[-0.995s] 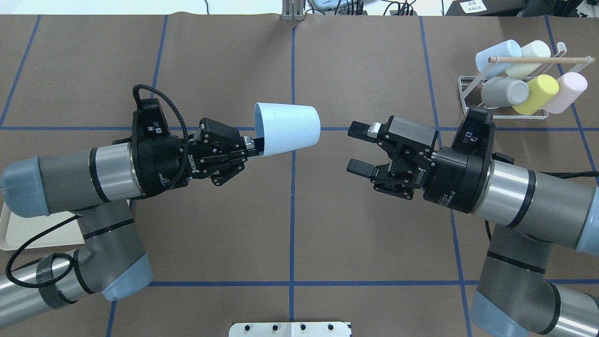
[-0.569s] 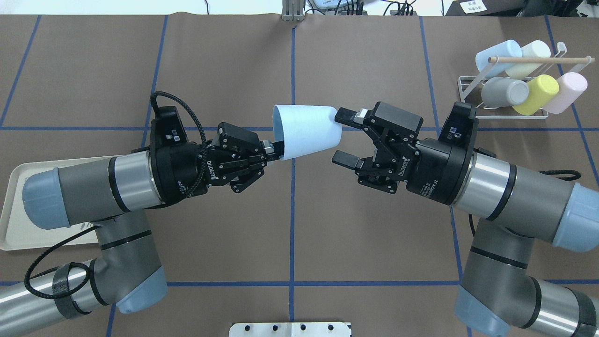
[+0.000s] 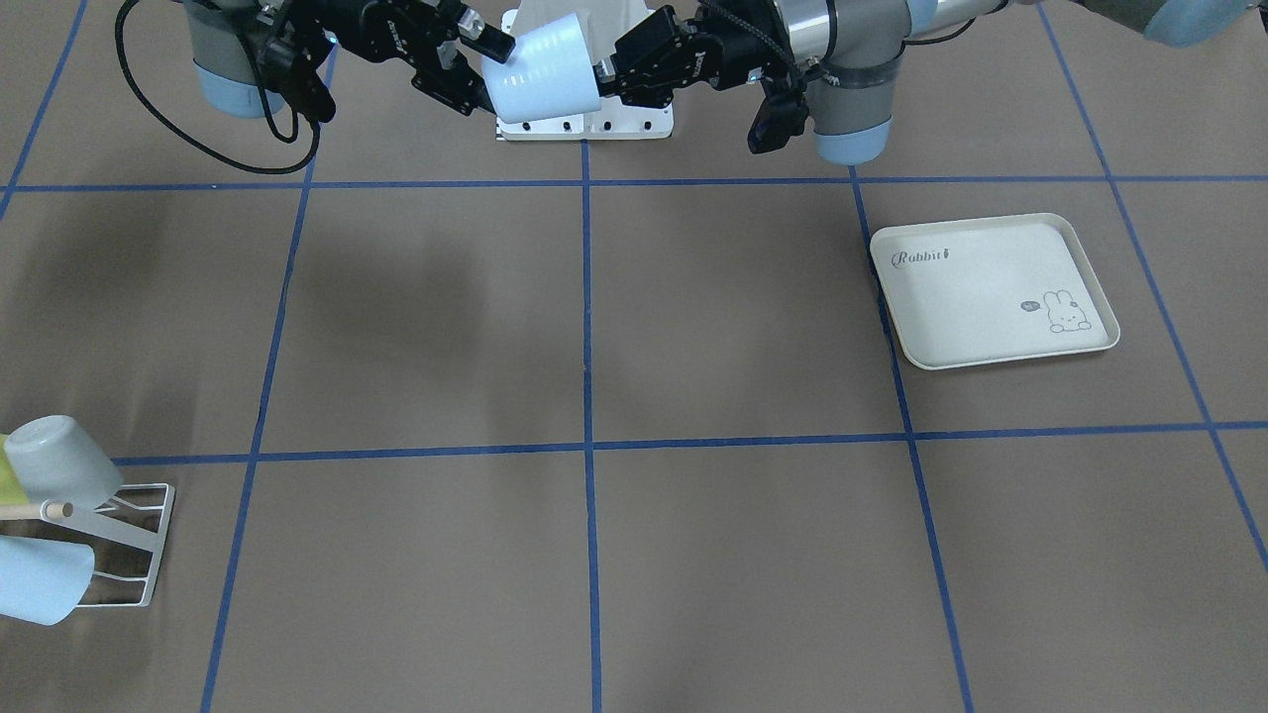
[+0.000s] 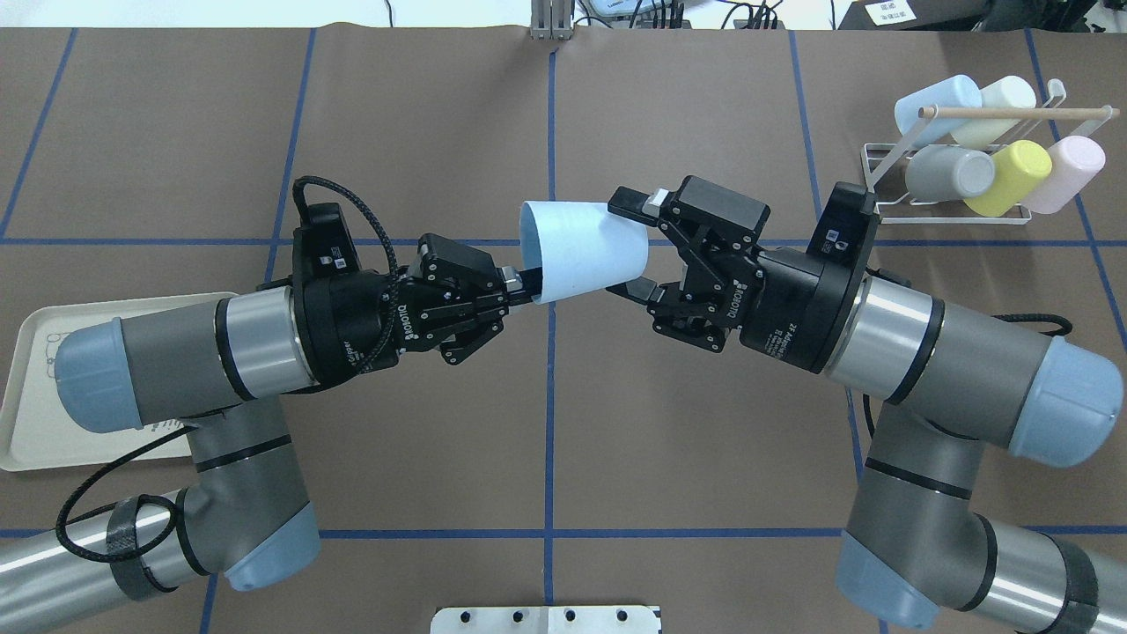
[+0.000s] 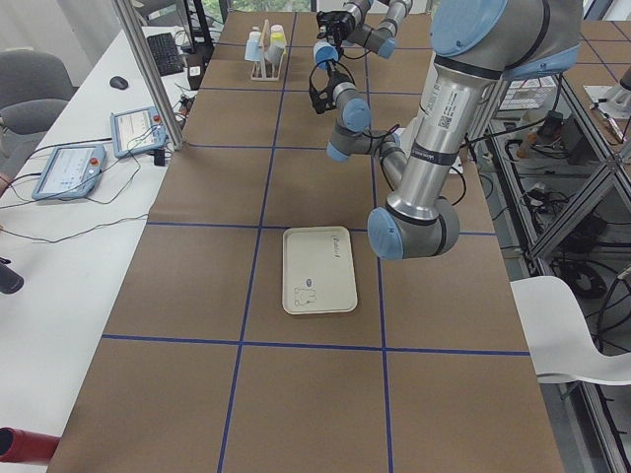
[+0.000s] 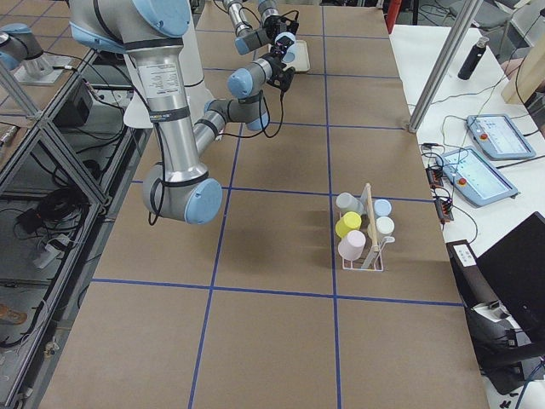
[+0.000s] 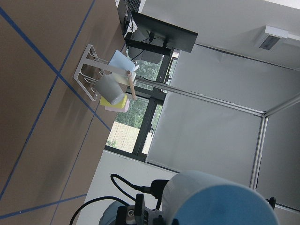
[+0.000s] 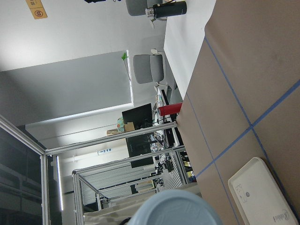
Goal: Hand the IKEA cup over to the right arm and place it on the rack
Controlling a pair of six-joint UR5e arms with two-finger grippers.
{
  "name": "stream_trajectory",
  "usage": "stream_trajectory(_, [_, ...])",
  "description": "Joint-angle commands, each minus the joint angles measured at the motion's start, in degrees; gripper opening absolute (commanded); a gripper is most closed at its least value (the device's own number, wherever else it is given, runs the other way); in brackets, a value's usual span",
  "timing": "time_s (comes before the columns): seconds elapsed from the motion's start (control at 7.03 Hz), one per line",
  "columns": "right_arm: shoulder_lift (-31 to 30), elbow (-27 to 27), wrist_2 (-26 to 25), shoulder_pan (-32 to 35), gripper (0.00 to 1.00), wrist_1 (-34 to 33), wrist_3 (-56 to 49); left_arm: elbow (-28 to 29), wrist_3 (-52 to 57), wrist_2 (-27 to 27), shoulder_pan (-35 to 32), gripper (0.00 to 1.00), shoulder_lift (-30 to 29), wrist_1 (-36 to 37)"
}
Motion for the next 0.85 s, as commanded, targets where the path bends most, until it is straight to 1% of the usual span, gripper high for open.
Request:
stream_trajectory(0.0, [0.4,0.0,-0.2,0.0,0.75,-0.3,1.6,0.1,0.0,0.4,0.0,0.00,0.0,0.0])
stream_trajectory(0.14, [0.4,0.0,-0.2,0.1,0.50,-0.2,2.5,0.1,0.1,1.6,0.1,0.00,0.0,0.0])
stream_trajectory(0.28, [0.4,0.0,-0.9,0.1,0.26,-0.3,2.9,0.1,0.3,1.6,0.2,0.26,0.0,-0.1])
stream_trajectory(0.43, [0.4,0.0,-1.0,0.1,0.25,-0.6,2.9,0.0,0.4,1.8,0.1,0.56,0.0,0.0])
stream_trajectory(0.57, [0.3,0.1,-1.0,0.1,0.25,-0.7,2.9,-0.2,0.4,1.9,0.0,0.81,0.2,0.0])
stream_trajectory(0.71, [0.2,0.4,-1.0,0.6,0.24,-0.7,2.9,-0.6,0.5,1.9,-0.5,0.87,0.4,0.0])
